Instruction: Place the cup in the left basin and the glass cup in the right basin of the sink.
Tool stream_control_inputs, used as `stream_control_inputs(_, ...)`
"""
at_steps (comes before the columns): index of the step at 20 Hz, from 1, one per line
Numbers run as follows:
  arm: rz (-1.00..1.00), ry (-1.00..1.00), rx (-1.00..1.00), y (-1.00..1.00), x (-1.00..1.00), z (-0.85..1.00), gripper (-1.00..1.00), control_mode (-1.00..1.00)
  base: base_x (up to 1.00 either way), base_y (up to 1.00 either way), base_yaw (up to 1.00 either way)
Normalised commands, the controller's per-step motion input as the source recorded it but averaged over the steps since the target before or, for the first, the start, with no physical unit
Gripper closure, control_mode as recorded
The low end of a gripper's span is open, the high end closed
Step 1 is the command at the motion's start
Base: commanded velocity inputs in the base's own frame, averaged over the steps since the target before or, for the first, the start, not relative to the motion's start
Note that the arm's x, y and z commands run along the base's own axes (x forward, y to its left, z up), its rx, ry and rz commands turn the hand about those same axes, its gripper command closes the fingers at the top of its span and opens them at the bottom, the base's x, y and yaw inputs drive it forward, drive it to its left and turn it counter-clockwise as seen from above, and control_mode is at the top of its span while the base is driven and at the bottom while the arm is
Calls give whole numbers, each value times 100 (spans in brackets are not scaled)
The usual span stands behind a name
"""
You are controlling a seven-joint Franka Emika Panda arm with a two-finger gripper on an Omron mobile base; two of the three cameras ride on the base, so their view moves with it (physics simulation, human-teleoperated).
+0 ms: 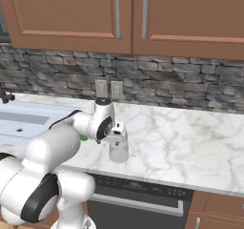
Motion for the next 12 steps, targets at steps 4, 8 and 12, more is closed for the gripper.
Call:
stream_control_inputs(4,0,4,0,-3,17,-23,-100,-100,0,0,0)
stream_control_inputs(8,0,1,0,-2,14,-15,-100,-100,0,0,0)
stream_control_inputs(12,0,0,0,-3,13,-5,-100,-100,0,0,0)
